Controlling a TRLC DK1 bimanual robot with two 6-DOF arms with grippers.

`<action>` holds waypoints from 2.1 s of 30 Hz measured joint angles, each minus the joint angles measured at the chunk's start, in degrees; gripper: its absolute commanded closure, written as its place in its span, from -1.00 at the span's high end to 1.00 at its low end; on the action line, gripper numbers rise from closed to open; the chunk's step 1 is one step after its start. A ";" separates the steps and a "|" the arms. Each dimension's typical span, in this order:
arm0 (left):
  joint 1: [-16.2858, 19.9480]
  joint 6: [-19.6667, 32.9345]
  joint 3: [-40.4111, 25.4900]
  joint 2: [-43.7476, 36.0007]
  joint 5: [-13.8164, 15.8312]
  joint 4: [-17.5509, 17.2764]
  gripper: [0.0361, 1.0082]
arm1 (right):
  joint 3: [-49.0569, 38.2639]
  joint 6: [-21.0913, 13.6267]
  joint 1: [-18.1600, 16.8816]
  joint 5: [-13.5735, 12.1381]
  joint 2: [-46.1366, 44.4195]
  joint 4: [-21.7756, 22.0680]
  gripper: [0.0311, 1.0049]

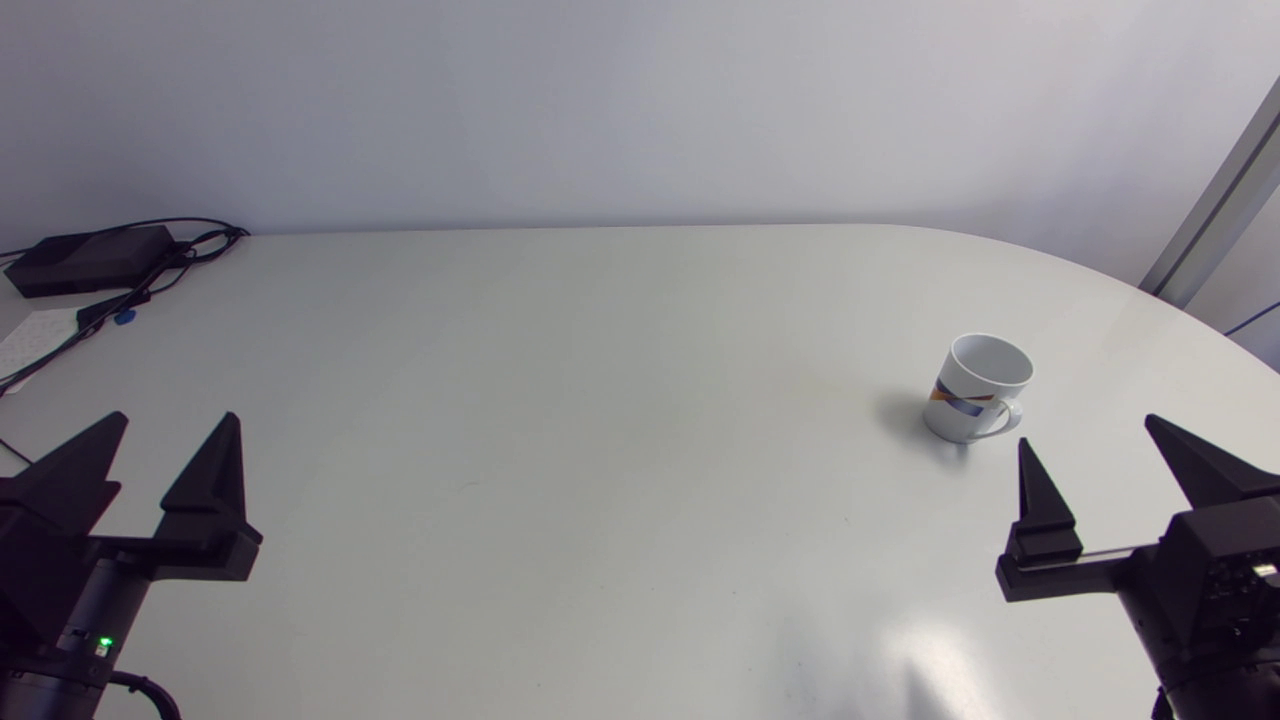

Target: Pick up the white golf ball from the table and place it into the cup.

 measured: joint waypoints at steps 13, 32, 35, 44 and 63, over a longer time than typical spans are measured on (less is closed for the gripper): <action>-0.07 -0.85 0.00 0.00 0.00 -3.74 0.97 | 0.00 -2.78 1.42 -6.05 1.95 -1.07 0.93; 0.04 -1.03 0.00 0.00 0.00 -3.74 0.97 | 0.00 -4.66 1.03 1.73 0.44 0.02 0.93; 0.04 -1.03 0.00 0.00 0.00 -3.74 0.97 | 0.00 -2.64 -0.04 2.30 0.31 0.09 0.93; 0.04 -1.03 0.00 0.00 0.00 -3.74 0.97 | 0.00 0.55 1.95 2.45 0.31 0.11 0.93; -0.39 -1.03 0.00 0.00 0.00 -3.74 0.97 | 0.00 1.81 -4.74 1.33 0.04 0.07 0.93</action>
